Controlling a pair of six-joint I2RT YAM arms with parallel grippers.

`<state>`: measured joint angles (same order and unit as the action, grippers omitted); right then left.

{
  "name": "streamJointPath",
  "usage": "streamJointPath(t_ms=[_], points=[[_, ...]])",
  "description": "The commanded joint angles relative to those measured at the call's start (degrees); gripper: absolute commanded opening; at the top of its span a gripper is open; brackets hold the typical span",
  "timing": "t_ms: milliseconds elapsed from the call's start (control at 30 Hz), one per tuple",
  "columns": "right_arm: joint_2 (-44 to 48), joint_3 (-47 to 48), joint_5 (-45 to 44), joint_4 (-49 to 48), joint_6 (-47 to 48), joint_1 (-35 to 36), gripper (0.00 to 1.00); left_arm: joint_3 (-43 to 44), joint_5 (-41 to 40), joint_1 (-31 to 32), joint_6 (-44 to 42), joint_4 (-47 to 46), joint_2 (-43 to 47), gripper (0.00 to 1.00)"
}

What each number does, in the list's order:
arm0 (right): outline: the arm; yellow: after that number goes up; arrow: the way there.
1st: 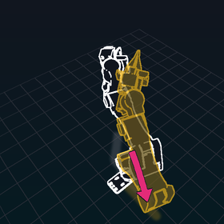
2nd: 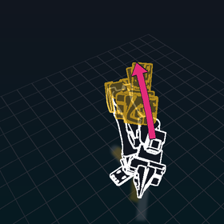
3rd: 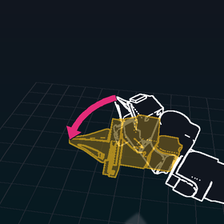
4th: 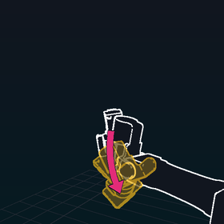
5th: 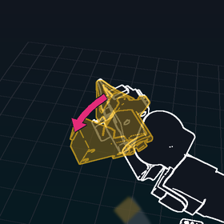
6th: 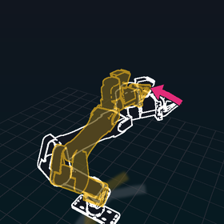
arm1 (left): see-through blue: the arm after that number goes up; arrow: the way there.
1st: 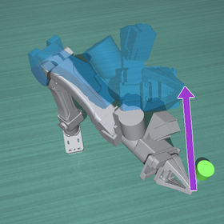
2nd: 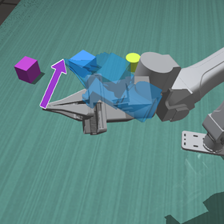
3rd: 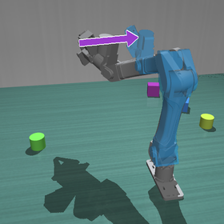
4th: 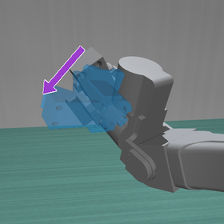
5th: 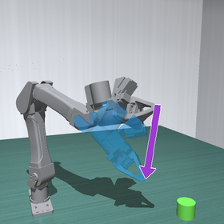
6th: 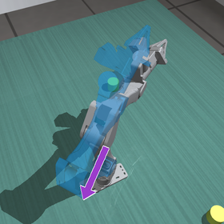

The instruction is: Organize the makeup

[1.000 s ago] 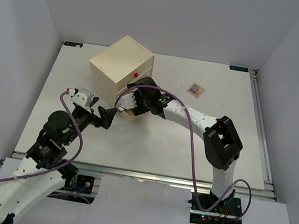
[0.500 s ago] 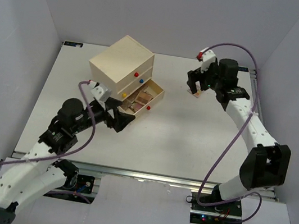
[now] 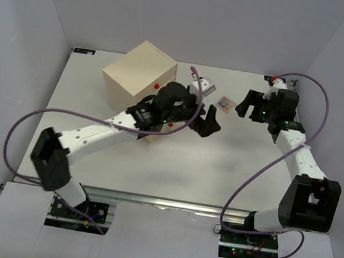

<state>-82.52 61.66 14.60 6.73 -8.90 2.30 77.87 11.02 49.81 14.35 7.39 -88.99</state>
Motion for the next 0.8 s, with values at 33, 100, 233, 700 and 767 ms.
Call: streamJointPath(t_ms=[33,100,233,700,767], points=[[3.71,-0.19,6.68,-1.97,-7.34,-7.56,0.9,18.78,-3.78,-1.54,-4.07,6.47,-22.25,0.98],[4.38,-0.82,5.91,-2.34,-7.91,-7.72,0.9,30.74,-4.76,-2.06,-5.22,8.51,-29.16,0.98],[1.53,1.34,3.09,-2.12,-10.46,-6.85,0.9,43.2,-4.21,-2.62,-5.85,13.45,-38.31,0.96],[-33.36,36.59,-17.09,14.4,-10.49,6.06,0.9,-0.65,-5.05,-2.61,-4.46,5.35,5.59,0.97],[-36.63,40.22,-19.02,15.06,-12.65,6.96,0.9,-10.56,-4.75,-2.68,-3.58,3.91,14.69,0.98]])
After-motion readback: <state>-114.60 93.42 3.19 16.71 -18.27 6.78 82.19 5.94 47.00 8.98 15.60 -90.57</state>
